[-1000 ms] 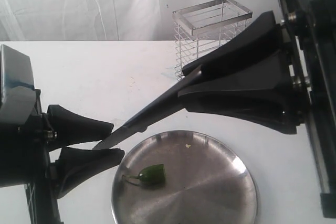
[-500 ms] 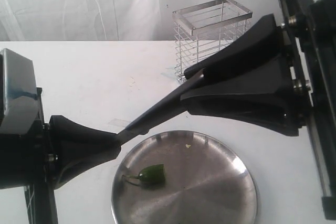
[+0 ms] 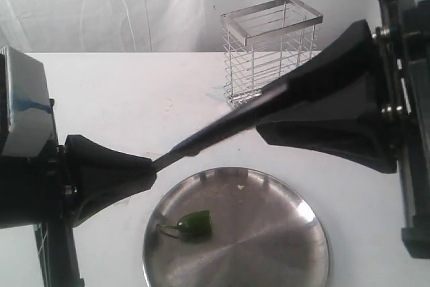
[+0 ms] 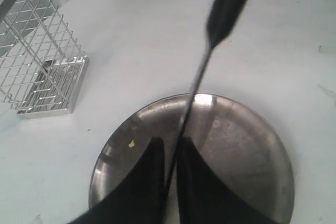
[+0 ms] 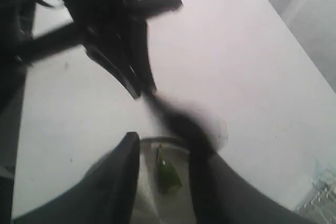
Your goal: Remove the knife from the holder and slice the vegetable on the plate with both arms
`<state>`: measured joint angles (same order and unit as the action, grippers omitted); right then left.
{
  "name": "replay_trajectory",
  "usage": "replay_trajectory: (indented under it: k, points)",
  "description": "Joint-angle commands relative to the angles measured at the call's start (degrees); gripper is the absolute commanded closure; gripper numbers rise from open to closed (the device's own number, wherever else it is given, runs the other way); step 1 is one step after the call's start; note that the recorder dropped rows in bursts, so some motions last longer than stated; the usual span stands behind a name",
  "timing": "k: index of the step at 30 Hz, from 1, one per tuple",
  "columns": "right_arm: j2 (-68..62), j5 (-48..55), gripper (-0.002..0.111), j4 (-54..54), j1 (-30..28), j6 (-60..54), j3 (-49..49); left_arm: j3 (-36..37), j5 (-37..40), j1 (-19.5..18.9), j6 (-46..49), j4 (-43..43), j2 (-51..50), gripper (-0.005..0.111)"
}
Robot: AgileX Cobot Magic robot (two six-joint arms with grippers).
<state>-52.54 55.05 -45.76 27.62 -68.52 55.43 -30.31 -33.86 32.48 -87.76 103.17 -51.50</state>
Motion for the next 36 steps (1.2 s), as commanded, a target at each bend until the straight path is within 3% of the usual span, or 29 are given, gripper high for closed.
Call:
replay_trajectory:
  k: [1,13,18,24,31,36]
  points:
    - [-0.2,-0.3,0.063,7.6,-0.3,4.3,-0.1,-0.8,3.1,0.1,-2.3,-3.2,0.1,0.107]
    - [-0.2,-1.8,0.064,22.1,0.7,7.4,0.0,1.0,5.3,0.1,-1.5,-3.2,-10.3,0.107]
    - [-1.5,-1.4,0.066,32.8,6.3,10.3,0.1,0.3,4.6,0.1,1.7,-3.2,-16.9,0.107]
    - [-8.9,-3.1,0.066,35.8,10.8,10.2,4.8,-0.7,-0.6,0.2,1.6,-3.2,-20.0,0.107]
    - [-22.7,-0.8,0.066,48.5,23.9,12.6,11.8,-0.7,0.0,0.2,1.8,-3.2,-20.1,0.107]
    - [-28.3,0.1,0.066,56.4,25.0,15.1,13.4,-0.7,0.0,0.2,2.2,-3.2,-20.1,0.107]
